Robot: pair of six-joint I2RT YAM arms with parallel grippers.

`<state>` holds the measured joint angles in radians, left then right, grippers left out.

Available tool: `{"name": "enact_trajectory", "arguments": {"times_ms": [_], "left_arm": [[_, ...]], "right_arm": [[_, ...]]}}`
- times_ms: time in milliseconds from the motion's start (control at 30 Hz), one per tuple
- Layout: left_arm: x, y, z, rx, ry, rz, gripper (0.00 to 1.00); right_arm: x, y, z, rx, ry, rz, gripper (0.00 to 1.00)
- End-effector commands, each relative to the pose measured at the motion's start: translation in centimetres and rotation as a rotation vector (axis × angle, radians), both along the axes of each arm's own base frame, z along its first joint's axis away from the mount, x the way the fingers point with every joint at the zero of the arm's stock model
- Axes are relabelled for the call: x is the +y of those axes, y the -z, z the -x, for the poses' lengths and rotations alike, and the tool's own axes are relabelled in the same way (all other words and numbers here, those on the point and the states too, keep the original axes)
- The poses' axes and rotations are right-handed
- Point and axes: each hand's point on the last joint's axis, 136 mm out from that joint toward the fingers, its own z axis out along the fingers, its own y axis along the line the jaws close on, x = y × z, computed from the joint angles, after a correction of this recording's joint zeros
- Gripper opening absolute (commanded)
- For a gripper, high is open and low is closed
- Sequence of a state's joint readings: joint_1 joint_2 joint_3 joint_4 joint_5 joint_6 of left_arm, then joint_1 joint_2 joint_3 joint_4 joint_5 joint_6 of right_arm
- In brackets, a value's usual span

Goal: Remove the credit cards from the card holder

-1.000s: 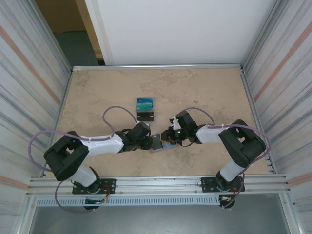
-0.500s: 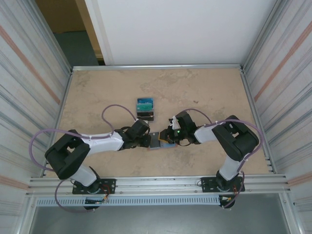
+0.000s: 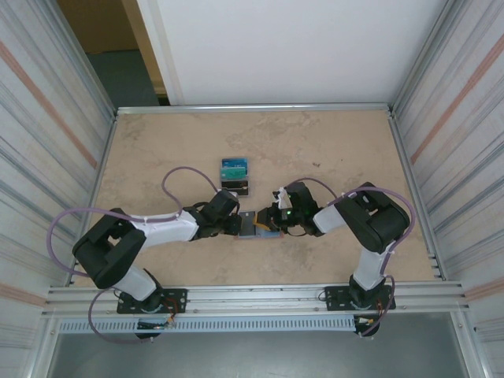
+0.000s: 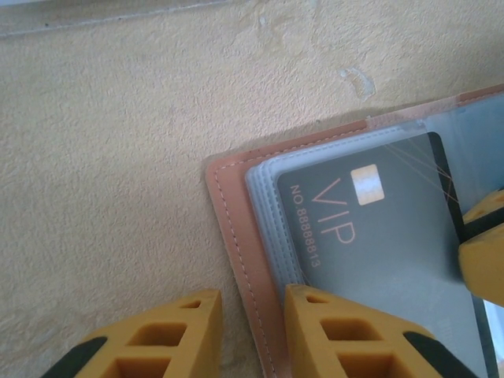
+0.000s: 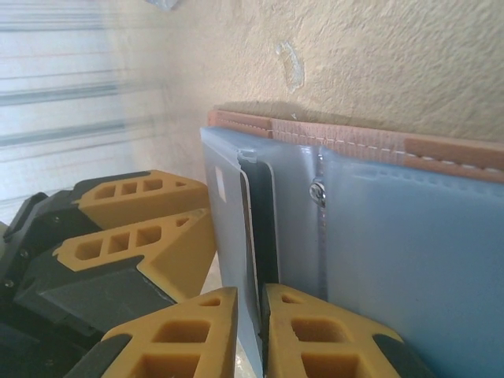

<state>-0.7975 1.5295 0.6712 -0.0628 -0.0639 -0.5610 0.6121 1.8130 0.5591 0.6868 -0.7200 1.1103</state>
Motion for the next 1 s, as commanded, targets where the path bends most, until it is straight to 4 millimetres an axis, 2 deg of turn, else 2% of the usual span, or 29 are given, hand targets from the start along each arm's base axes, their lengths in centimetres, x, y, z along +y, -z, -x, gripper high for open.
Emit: {"name": "enact_trajectory", "arguments": {"times_ms": [0, 533, 967], "left_arm": [[0.2, 0.8, 0.1, 0.028, 0.010, -0.028, 0.28], [0.6, 1.3, -0.1, 0.045, -0.004, -0.045, 0.24], [0.8, 1.3, -0.2, 0.046, -0.010, -0.046, 0.21]], "right_arm": [[-0.1, 0.1, 0.3, 0.023, 0.002, -0.031, 0.15], [-1.1, 0.0, 0.1, 0.026, 0.022, -0.042, 0.06], [-2.0, 0.1, 0.1, 0.032, 0.040, -0.040, 0.10]]}}
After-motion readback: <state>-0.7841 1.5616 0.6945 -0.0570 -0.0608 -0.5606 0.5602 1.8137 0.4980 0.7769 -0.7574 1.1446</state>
